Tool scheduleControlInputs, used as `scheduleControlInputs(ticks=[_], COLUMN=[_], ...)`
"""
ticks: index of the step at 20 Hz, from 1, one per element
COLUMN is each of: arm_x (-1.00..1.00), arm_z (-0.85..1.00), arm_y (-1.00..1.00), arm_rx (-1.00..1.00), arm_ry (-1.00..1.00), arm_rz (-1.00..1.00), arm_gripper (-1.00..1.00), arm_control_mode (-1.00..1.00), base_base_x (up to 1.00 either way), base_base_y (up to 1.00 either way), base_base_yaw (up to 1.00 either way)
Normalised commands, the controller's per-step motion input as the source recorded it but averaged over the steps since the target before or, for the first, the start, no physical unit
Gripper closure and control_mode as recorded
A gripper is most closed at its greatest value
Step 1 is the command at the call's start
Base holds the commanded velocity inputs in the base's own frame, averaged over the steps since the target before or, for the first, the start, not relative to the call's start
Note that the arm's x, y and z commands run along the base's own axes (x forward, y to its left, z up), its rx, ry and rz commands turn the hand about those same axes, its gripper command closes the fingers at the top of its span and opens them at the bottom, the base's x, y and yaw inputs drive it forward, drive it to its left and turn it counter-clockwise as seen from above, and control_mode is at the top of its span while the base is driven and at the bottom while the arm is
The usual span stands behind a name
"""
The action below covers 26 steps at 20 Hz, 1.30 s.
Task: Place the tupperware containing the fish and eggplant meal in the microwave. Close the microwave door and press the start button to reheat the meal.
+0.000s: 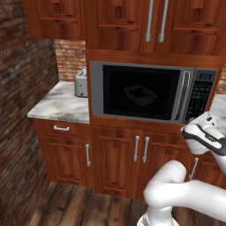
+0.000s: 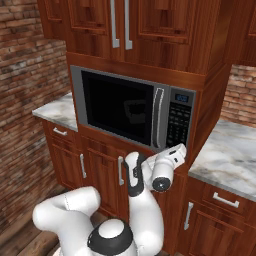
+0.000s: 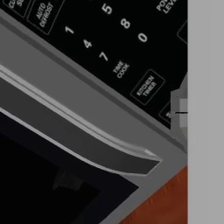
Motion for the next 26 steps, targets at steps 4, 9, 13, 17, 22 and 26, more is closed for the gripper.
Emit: scheduleControlInputs(ticks=[4,9,13,17,22,26], arm_x=[0.24,0.26,0.25,0.21,0.22,0.28], arm_z=[-0.13,-0.06,-0.07,-0.16,-0.07,0.10], arm_y=[-0.03,-0.09,-0.08,-0.04,-0.07,-0.18], arm_rx=[0.00,0.00,0.00,0.00,0.00,0.00], arm_ry=[0.00,0.00,0.00,0.00,0.01,0.10], arm_rz=[-0.02,-0.03,-0.04,-0.04,-0.06,-0.08], arm_gripper=[1.00,1.00,1.00,1.00,1.00,1.00], arm_control_mode=[-1.00,-1.00,-1.00,-1.00,-1.00,-1.00], base_base_x=[0.00,0.00,0.00,0.00,0.00,0.00], base_base_y=[0.00,0.00,0.00,0.00,0.00,0.00], base_base_yaw=[0.00,0.00,0.00,0.00,0.00,0.00])
